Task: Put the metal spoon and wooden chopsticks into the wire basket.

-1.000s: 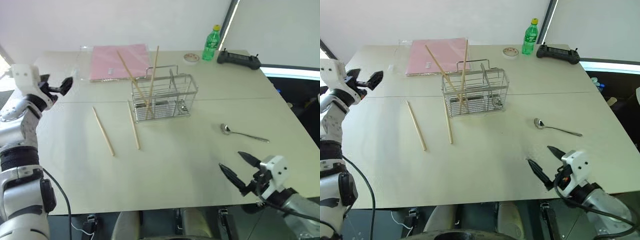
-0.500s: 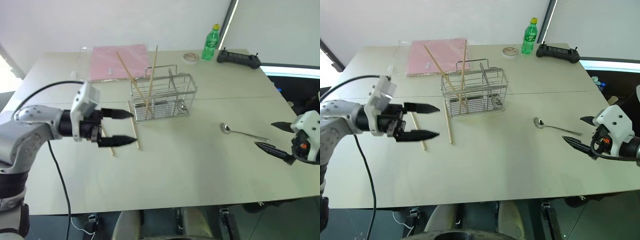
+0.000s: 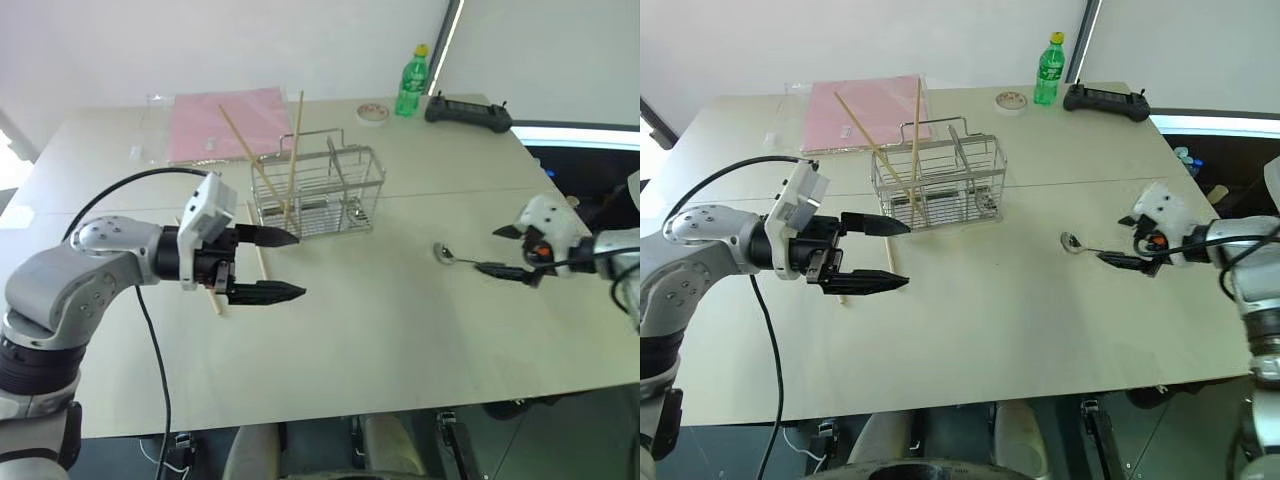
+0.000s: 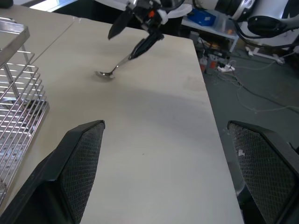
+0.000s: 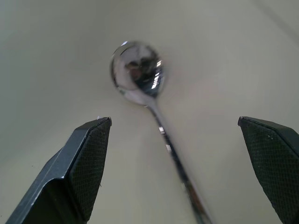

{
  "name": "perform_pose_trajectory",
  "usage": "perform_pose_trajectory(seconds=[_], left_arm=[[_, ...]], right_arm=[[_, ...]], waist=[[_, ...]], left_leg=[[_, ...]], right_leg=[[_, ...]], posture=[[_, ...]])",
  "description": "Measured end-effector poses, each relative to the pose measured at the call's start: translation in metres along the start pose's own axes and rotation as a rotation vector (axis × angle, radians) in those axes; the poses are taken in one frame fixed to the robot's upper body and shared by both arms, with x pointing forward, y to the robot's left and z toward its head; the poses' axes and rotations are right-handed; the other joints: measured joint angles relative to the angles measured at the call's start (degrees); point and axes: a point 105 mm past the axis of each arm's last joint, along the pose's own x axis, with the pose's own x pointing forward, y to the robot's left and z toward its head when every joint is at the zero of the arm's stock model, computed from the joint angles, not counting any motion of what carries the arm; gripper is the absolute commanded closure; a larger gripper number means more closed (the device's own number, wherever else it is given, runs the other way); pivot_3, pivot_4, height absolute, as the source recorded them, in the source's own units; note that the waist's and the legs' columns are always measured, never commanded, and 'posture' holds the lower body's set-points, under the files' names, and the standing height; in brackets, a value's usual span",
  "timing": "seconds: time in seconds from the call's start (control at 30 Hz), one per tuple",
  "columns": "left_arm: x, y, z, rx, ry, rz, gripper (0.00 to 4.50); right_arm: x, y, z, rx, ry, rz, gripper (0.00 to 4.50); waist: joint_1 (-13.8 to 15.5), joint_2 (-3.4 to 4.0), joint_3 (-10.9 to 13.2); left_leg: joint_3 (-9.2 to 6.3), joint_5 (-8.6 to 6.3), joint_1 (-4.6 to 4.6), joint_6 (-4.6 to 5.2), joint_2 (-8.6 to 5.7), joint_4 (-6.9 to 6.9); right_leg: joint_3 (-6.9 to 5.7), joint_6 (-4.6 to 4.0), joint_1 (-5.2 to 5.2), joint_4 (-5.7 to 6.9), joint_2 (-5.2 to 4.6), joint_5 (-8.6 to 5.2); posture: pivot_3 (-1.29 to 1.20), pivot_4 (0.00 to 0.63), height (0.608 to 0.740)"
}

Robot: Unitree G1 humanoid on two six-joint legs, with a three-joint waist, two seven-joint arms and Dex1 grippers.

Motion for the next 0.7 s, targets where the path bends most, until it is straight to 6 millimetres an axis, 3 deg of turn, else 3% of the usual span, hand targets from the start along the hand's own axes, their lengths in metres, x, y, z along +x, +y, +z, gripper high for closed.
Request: perform_pose_trajectory(seconds=[0.1,0.43,0.53,0.7], left_arm=[[0.000,-0.002,0.001,-0.002,0.004,0.009,0.07],[-0.003,-0.007,0.008,0.012,-0.002,0.026,0.07],[-0.004,-0.005,0.010,0.015,-0.010,0.039,0.00],[-0.003,-0.003,0.017,0.034,-0.019,0.049,0.00]], right_arm=[[0.020,0.005,-0.011,0.026,0.026,0.054,0.00],[0.033,-0.009,-0.013,0.089,0.017,0.032,0.00],[0.031,-0.009,-0.016,0.128,0.020,0.043,0.85],[0.029,-0.004,-0.016,0.167,0.017,0.084,3.39]], waist=[[0.05,0.03,0.02],[-0.26,-0.03,0.04],[-0.18,-0.03,0.04],[-0.02,-0.03,0.04]], left_leg=[[0.00,0.00,-0.04,0.00,-0.01,0.04],[0.01,0.01,0.79,-0.03,-0.01,0.02],[0.01,0.01,0.78,-0.03,-0.01,0.03],[0.00,0.01,0.76,-0.03,-0.02,-0.01]], right_leg=[[0.01,0.01,0.00,0.00,-0.01,0.01],[0.05,-0.03,0.77,-0.01,-0.01,0.00],[0.06,-0.03,0.78,0.00,-0.01,0.00],[0.06,-0.01,0.76,0.00,0.00,-0.01]], posture=[[0.00,0.150,0.721],[0.00,0.150,0.721],[0.00,0.150,0.721],[0.00,0.150,0.721]])
